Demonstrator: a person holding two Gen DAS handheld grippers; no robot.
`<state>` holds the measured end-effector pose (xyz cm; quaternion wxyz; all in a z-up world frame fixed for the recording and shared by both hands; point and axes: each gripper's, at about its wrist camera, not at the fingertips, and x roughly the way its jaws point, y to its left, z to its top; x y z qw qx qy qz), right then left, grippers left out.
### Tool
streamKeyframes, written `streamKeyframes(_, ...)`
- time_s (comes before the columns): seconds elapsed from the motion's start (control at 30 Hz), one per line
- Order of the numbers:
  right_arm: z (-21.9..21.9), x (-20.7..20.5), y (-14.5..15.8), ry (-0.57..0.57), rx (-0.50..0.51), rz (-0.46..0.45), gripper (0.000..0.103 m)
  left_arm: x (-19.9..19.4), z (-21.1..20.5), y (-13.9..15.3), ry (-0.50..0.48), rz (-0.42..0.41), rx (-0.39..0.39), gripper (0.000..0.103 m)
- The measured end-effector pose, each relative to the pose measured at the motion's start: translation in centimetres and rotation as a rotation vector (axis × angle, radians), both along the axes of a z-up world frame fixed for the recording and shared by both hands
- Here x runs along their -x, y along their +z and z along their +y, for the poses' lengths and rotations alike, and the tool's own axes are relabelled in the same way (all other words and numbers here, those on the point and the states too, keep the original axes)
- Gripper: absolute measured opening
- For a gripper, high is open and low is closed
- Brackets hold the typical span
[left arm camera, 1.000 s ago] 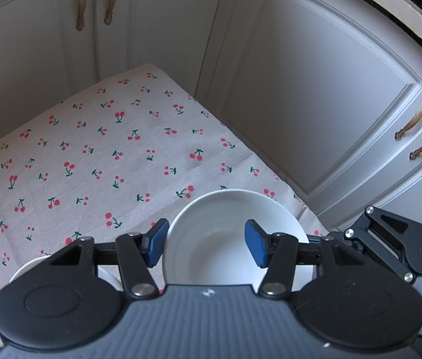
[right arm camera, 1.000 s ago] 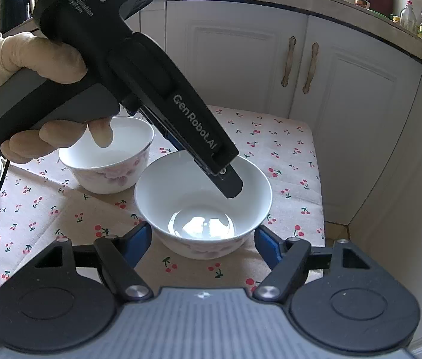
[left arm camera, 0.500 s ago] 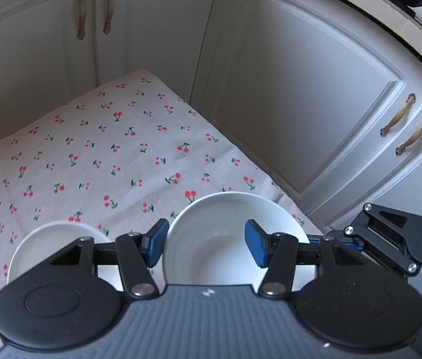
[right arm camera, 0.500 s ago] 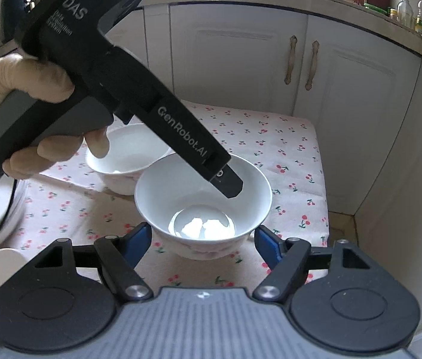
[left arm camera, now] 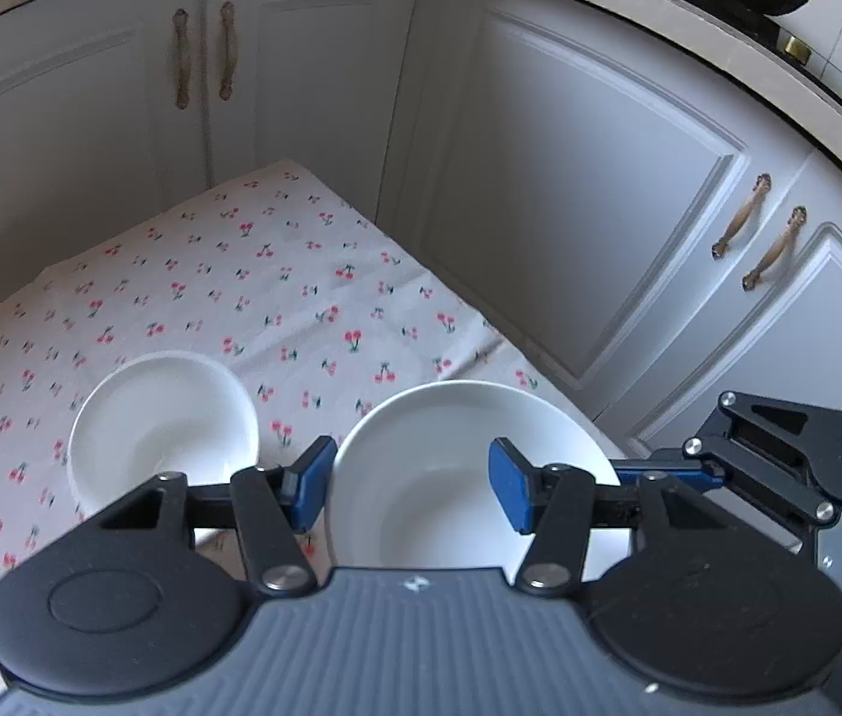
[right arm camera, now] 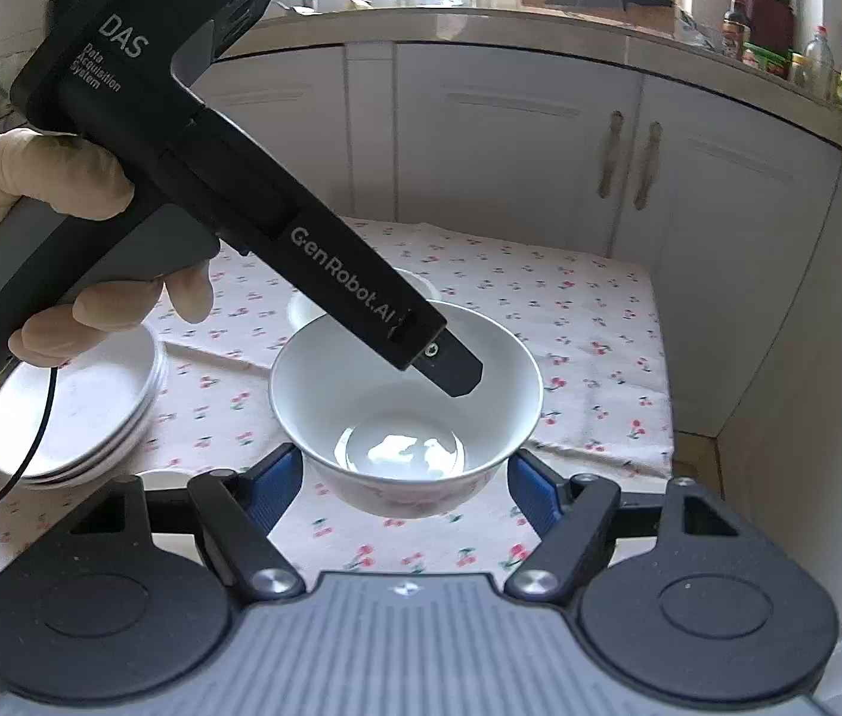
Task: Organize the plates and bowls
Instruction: 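Carry the held white bowl with both tools toward another white bowl, then lower the held bowl into the other white bowl with both tools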
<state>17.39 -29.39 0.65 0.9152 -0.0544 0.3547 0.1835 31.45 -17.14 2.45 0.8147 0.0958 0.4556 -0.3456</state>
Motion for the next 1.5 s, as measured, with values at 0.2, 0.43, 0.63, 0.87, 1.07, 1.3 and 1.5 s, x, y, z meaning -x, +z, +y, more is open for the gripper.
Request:
streamKeyframes(0.2, 1.6, 2.4, 0.7, 0.024, -0.023, 0.004, 0.08, 2.9, 2.3, 1.0, 0.026, -0.005, 0.015, 0.055)
streamKeyframes(0.43, 3.5, 5.0, 1.6, 0.044, -0.038, -0.006, 0.08, 5.7, 4.3, 1.6, 0.044, -0.029, 0.009, 0.055)
streamKeyframes(0.63, 4.9, 6.6, 1.5, 0.063, -0.044, 0.006, 0.08, 7.5, 6.1, 1.2, 0.067, -0.029, 0.015, 0.055)
streamKeyframes(0.87, 6.0, 7.3, 1.0, 0.086, -0.046, 0.025, 0.08, 8.7, 7.6, 0.8, 0.084, -0.025, 0.013, 0.055)
streamKeyframes(1.07, 6.5, 8.0, 0.5, 0.091, -0.047, 0.035, 0.08, 9.4, 8.0, 0.3, 0.081, -0.032, 0.008, 0.055)
streamKeyframes(1.3, 6.8, 8.5, -0.1, 0.091, -0.043, 0.056, 0.08, 10.0, 8.0, -0.4, 0.072, -0.037, 0.004, 0.058)
streamKeyframes(1.5, 7.0, 8.6, -1.1, 0.093, -0.025, 0.07, 0.08, 10.3, 8.1, -1.3, 0.069, -0.033, 0.008, 0.058)
